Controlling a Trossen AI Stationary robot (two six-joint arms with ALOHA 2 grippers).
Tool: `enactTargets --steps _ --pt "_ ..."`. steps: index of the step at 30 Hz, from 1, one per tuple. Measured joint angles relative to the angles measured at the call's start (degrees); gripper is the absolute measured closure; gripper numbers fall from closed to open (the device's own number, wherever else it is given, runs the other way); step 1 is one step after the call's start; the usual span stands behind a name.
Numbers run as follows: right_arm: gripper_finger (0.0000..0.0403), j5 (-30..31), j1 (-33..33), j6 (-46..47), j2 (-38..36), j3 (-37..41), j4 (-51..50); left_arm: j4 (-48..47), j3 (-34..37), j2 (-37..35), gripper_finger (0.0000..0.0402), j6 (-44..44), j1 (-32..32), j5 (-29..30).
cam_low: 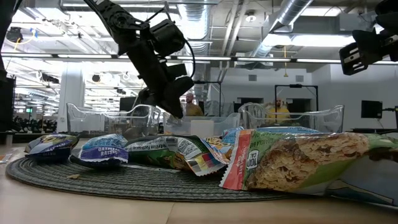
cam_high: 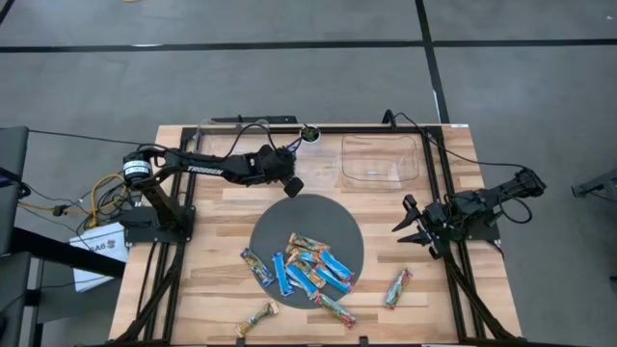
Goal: Pick and place Granola Bars by type
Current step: Put the blue granola bar into the middle transparent bin
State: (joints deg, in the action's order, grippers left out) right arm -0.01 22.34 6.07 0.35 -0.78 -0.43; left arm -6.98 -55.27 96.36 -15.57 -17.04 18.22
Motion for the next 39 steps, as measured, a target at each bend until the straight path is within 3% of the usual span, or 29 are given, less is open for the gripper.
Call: enactTargets --steps 9,21,31,39 --pt "0.0265 0.0 0.01 0.0 0.0 0.0 0.01 0.01 0.0 0.0 0.0294 -0.04 0.0 -0.03" --pt "0.0266 0.0 -0.01 0.0 -0.01 -0.02 0.01 1.49 0.0 0.0 0.0292 0.0 0.33 -0.14" --pt "0.0265 0.0 0.01 0.0 0.0 -0.01 0.0 9.02 0.0 0.0 0.0292 6.94 5.61 -0.19" --pt "0.0264 0.0 0.0 0.0 0.0 -0.01 0.01 15.31 0.0 0.0 0.0292 16.33 12.58 -10.02"
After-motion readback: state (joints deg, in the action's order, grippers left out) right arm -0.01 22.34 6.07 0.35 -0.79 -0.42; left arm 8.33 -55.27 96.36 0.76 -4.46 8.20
